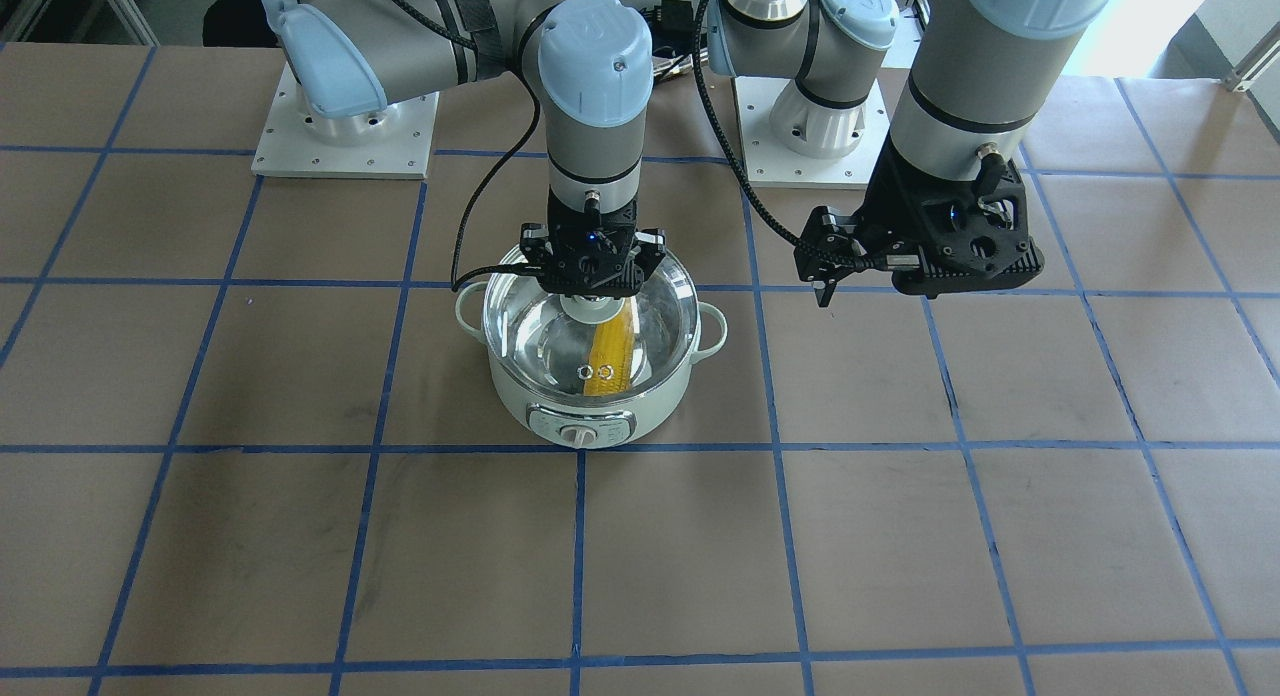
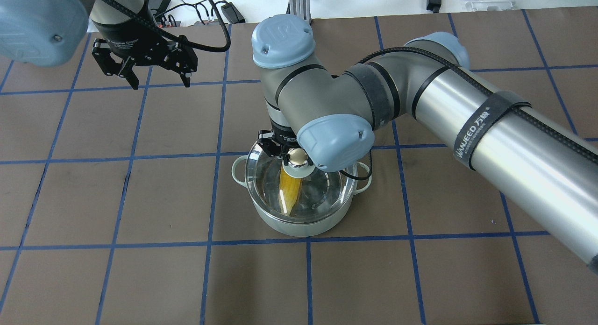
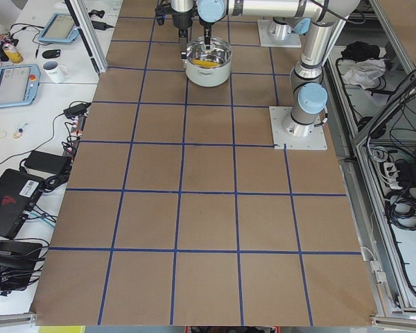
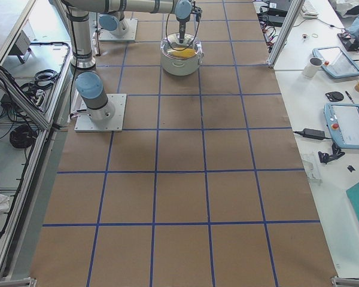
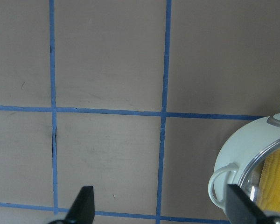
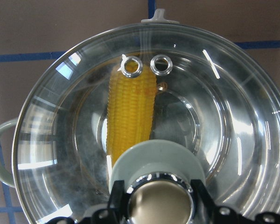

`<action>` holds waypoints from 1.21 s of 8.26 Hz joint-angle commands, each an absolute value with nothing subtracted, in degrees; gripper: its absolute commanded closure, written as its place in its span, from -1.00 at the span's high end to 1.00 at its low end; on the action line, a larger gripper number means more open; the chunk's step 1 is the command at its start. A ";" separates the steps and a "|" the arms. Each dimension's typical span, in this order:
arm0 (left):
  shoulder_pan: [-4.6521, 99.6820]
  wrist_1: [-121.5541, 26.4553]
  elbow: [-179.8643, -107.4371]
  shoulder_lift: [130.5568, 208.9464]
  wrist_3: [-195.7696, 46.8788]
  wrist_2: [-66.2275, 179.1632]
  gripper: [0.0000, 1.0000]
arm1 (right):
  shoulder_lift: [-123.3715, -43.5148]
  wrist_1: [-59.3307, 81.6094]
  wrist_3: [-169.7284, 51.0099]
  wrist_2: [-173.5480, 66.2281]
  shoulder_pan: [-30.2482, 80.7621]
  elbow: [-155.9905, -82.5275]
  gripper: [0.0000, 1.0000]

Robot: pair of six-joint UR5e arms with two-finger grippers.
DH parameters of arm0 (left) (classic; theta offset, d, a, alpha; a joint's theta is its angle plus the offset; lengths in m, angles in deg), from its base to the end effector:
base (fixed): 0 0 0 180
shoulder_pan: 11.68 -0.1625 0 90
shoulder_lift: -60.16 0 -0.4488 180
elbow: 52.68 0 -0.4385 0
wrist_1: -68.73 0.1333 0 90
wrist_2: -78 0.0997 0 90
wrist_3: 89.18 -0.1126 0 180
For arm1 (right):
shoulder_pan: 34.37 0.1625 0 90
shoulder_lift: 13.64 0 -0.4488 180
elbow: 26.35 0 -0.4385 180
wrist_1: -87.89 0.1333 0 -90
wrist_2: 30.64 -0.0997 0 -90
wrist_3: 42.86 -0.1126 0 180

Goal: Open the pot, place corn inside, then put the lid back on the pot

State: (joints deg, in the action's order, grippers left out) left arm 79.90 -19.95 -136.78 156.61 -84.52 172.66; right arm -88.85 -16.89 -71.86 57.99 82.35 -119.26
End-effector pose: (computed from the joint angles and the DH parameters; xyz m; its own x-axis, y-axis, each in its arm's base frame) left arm -0.1404 -0.5864 0.4934 -0.9953 -0.0549 -0.0799 -0.0535 0.9984 -0.0200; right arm 0.4030 -0.4981 0.3456 -0.9992 0.0403 0.0038 0.0404 0.9976 0.0561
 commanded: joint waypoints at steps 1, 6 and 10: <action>79.99 -20.04 -136.88 156.66 -84.52 172.83 1.00 | -88.87 -16.88 -71.86 57.96 82.34 -119.69 0.26; 79.99 -19.86 -136.79 157.10 -84.52 172.66 1.00 | -89.22 -16.88 -71.86 57.96 82.34 -119.60 0.75; 80.16 -20.04 -136.53 156.66 -84.43 172.22 1.00 | -96.93 -15.05 -70.20 58.48 80.77 -119.08 1.00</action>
State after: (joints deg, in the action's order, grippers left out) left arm 80.00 -19.87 -136.73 156.94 -84.48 172.61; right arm -92.40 -16.81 -71.54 58.08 82.03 -119.26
